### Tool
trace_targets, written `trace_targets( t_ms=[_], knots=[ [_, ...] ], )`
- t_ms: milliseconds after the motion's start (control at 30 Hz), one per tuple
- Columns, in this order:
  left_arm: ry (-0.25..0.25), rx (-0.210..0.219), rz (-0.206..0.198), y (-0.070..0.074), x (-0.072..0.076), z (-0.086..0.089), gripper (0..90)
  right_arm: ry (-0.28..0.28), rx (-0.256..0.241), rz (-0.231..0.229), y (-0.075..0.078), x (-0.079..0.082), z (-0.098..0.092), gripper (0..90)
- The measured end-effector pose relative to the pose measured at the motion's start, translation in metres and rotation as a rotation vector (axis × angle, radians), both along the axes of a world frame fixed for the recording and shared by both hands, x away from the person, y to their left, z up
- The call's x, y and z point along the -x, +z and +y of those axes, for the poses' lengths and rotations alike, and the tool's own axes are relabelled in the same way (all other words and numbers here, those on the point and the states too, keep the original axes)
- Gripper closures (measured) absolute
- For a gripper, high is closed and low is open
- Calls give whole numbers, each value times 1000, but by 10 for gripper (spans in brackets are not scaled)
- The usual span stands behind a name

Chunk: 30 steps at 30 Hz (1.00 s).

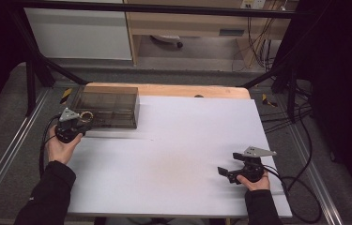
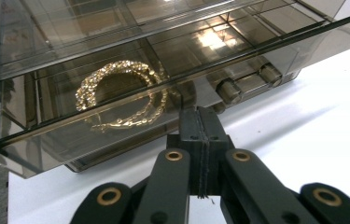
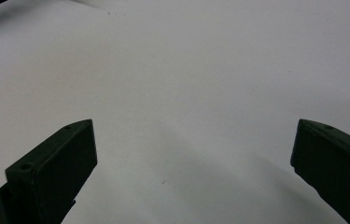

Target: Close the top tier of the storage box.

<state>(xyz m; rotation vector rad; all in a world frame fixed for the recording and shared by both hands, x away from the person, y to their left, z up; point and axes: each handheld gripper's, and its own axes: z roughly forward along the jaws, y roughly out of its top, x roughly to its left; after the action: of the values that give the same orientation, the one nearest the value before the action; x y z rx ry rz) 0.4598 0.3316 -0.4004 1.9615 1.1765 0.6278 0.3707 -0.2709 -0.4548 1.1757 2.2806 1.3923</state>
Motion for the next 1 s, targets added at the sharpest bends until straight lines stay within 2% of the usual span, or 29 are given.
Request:
trace_targets(
  t_ms=[600,1000],
  knots=[
    [6,-22,-9,4,-9,-4,899,-1,-1,1,0,0,0,8],
    [26,6,-18,1,-15,-1,899,-2,-3,1,0,0,0,8]
  ],
)
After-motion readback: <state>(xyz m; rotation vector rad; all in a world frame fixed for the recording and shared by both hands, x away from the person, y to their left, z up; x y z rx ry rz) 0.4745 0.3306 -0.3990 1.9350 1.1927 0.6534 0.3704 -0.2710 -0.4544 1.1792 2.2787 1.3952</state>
